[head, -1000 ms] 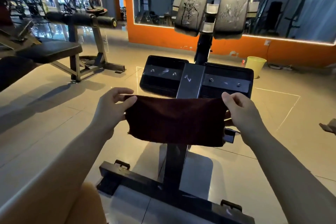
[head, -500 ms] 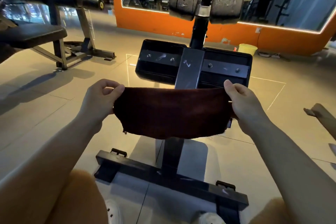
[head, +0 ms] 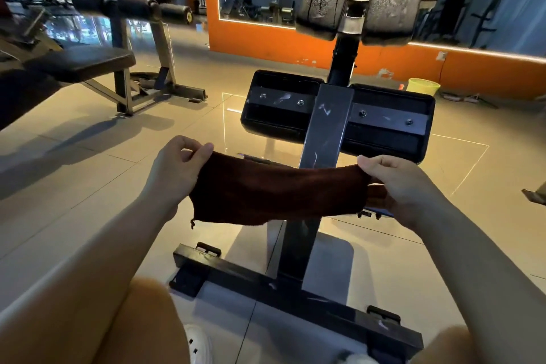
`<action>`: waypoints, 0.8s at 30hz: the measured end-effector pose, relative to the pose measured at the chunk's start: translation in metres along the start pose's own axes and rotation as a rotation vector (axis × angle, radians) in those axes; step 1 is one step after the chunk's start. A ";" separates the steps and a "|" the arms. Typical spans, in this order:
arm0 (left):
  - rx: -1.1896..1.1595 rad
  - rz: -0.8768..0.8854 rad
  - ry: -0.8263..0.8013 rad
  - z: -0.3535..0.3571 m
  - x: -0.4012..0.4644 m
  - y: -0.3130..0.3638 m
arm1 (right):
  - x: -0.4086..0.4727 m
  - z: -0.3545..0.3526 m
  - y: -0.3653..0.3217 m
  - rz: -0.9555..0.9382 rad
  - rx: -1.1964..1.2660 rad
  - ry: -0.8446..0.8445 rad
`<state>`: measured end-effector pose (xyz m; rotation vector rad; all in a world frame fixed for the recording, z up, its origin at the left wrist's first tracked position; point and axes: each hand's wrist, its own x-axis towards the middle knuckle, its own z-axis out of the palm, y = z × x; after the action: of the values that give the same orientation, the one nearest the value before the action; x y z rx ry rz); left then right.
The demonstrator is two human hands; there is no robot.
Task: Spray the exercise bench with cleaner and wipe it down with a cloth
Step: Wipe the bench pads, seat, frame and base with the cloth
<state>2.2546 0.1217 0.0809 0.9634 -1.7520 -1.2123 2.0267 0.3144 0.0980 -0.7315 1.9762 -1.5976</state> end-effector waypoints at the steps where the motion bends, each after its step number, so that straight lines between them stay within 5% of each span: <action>1: -0.002 -0.009 0.005 0.000 0.000 -0.001 | 0.001 0.002 0.000 0.003 -0.006 -0.006; 13: -0.343 -0.295 -0.167 0.024 -0.032 0.021 | -0.007 0.052 -0.008 -0.138 -0.094 0.025; 19: -0.514 -0.277 -0.260 0.046 -0.049 0.030 | -0.034 0.092 -0.008 -0.436 -0.267 -0.099; 24: -0.538 -0.259 -0.370 0.041 -0.052 0.032 | -0.035 0.088 -0.010 -0.361 -0.094 -0.170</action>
<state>2.2340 0.1917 0.0923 0.6805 -1.4586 -2.0043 2.1123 0.2733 0.0920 -1.2769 1.8821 -1.5820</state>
